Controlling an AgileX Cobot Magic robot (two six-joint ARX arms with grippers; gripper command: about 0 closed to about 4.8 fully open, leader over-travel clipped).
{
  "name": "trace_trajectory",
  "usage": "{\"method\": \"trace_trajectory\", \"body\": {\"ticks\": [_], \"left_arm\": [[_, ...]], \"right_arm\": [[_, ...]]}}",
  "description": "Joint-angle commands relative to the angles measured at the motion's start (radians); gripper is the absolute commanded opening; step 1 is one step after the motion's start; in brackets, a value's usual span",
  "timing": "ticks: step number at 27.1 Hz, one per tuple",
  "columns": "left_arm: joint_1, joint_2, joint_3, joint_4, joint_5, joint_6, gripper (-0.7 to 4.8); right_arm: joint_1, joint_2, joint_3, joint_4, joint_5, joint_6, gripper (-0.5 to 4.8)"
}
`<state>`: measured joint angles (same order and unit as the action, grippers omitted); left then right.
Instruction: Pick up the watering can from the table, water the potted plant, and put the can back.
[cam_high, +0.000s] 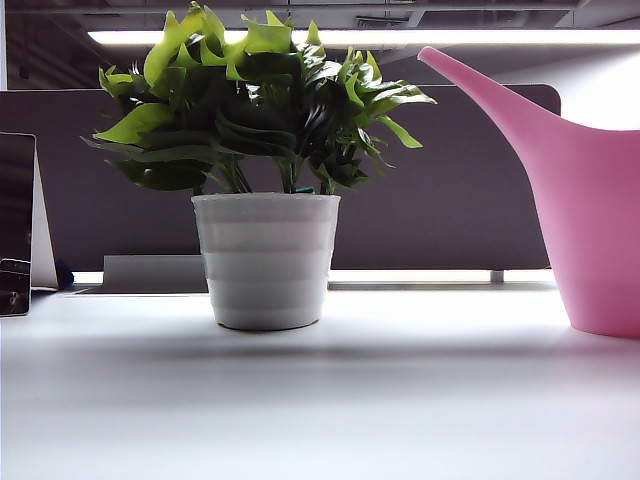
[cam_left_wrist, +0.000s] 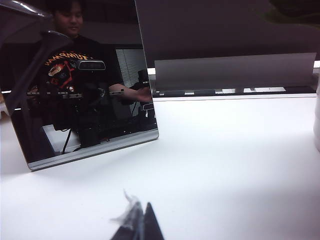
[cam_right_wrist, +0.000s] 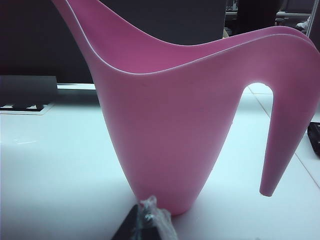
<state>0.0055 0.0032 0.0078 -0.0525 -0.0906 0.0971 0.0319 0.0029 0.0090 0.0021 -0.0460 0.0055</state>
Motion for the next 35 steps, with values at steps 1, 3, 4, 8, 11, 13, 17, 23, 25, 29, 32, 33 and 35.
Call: {"method": "trace_trajectory", "body": {"ticks": [1, 3, 4, 8, 11, 13, 17, 23, 25, 29, 32, 33, 35], "left_arm": [[0.002, 0.001, 0.001, 0.008, 0.001, 0.000, -0.05], [0.002, 0.001, 0.001, 0.008, 0.001, 0.000, -0.05], [0.002, 0.001, 0.001, 0.008, 0.001, 0.000, -0.05], [0.002, 0.001, 0.001, 0.008, 0.001, 0.000, -0.05], [-0.001, 0.001, 0.001, 0.008, 0.001, 0.000, -0.05], [-0.027, 0.001, 0.000, 0.008, -0.006, 0.000, -0.05], [-0.163, 0.001, 0.000, 0.008, -0.029, 0.000, -0.05], [-0.434, 0.001, 0.000, 0.008, -0.025, 0.000, -0.05], [-0.508, 0.001, 0.000, 0.008, -0.017, 0.000, -0.05], [-0.626, 0.001, 0.000, 0.008, -0.018, 0.000, -0.05], [-0.676, 0.001, 0.000, 0.008, -0.018, 0.000, -0.05], [-0.685, 0.001, 0.000, 0.008, -0.018, 0.000, -0.05], [-0.695, 0.001, 0.000, 0.008, -0.018, 0.000, -0.05]], "right_arm": [[0.001, -0.001, -0.002, 0.018, -0.001, -0.003, -0.01], [0.001, -0.001, -0.001, 0.018, -0.002, -0.003, -0.01], [0.001, -0.001, -0.002, 0.018, -0.001, -0.003, -0.01], [0.001, -0.001, -0.001, 0.018, -0.002, -0.003, -0.01], [0.001, -0.001, -0.001, 0.018, -0.002, -0.003, -0.01], [0.001, -0.001, -0.001, 0.018, -0.002, -0.003, -0.01], [0.001, -0.001, -0.001, 0.018, -0.002, 0.028, -0.01], [0.001, -0.001, -0.001, 0.016, -0.020, 0.212, 0.00], [0.001, -0.001, -0.001, 0.017, -0.045, 0.246, 0.01], [0.001, -0.001, -0.001, -0.002, -0.085, 0.341, 0.00], [0.001, -0.001, 0.007, -0.025, -0.087, 0.389, 0.00], [0.001, -0.001, 0.015, -0.026, -0.087, 0.391, -0.01], [0.000, -0.001, 0.046, -0.029, -0.040, 0.386, -0.02]]}}
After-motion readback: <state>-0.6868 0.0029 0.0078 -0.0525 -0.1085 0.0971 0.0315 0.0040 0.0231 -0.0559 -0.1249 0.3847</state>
